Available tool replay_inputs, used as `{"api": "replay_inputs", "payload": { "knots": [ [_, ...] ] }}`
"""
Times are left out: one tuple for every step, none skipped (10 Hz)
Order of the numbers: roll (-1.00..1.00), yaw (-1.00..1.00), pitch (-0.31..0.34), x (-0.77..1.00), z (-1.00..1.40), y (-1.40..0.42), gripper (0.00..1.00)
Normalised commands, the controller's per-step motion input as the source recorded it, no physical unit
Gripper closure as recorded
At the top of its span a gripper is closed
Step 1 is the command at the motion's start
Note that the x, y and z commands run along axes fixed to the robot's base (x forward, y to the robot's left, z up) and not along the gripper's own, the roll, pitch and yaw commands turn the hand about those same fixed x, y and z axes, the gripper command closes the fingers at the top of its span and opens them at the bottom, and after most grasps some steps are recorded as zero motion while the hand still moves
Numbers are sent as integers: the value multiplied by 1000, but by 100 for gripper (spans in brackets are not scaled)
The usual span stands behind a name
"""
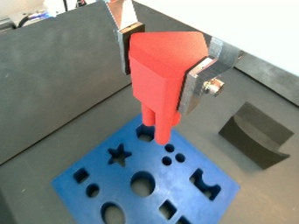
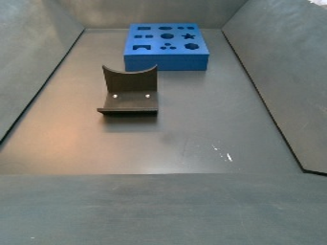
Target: Insert the 3 prong object.
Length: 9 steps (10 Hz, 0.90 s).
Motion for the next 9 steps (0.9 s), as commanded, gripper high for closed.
{"api": "replay_inputs", "payload": {
  "knots": [
    [-327,0,-111,0,-480,880,100],
    [-313,0,-110,-40,-523,783,100],
    [-150,-637,-87,0,-714,214,100],
    [-43,-1000,-107,-51,-709,0,100],
    [0,-1000,-33,0,-686,0,100],
    [0,-1000,-1,0,-557,0,100],
    [-10,-1000,0,0,-531,0,100],
    [0,-1000,0,74,-609,0,100],
    [0,-866,0,289,-551,63,100]
  ]
}}
